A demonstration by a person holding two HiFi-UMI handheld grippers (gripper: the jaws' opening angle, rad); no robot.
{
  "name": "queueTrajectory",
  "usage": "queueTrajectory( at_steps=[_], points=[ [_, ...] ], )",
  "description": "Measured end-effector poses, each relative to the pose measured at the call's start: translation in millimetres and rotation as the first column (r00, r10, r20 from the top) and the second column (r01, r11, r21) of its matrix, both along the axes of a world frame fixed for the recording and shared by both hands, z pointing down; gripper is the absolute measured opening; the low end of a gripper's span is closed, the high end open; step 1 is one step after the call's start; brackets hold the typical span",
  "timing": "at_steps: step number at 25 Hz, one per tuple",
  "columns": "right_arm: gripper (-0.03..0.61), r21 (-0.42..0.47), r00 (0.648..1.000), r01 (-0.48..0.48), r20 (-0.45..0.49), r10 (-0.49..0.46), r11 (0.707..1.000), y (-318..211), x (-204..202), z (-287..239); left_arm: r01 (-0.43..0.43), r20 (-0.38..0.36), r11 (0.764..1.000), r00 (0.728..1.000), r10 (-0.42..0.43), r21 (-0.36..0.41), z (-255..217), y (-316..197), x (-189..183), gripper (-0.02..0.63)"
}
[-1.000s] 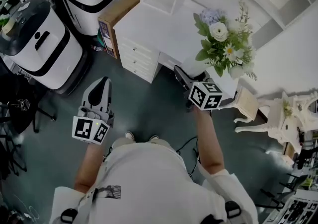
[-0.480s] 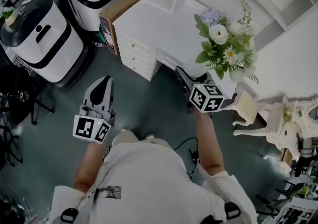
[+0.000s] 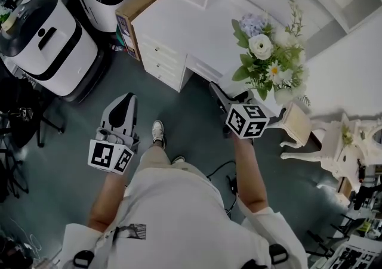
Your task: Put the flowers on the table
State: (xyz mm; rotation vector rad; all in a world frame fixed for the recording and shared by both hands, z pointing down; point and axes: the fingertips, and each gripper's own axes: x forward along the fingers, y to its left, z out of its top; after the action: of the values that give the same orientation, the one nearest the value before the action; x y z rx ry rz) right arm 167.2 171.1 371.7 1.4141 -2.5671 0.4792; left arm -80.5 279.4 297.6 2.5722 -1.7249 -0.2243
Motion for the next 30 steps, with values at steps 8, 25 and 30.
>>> queueTrajectory(
  at_steps=[8,25,30],
  points=[
    [0.376,-0.009,1.0,-0.025,-0.006,0.025,1.0,-59.4,-1.3,10.3,-0.048,-0.023,0.999,0.999,0.047,-0.022,18.1,-76.1,6.5,0.015],
    [0.376,-0.012,0.99,-0.144,-0.015,0.143,0.99,-238.7,-43.2,7.8,-0.169,-0.042,0.986,0.985,0.168,-0.011,9.2,-304.3,-38.9,0.015],
    [0.376,-0.03,0.988,-0.153,-0.026,0.153,0.988,-278.7,-45.3,13.2,-0.213,-0.049,0.976,0.976,0.211,-0.042,16.4,-360.1,-24.3,0.015]
  ],
)
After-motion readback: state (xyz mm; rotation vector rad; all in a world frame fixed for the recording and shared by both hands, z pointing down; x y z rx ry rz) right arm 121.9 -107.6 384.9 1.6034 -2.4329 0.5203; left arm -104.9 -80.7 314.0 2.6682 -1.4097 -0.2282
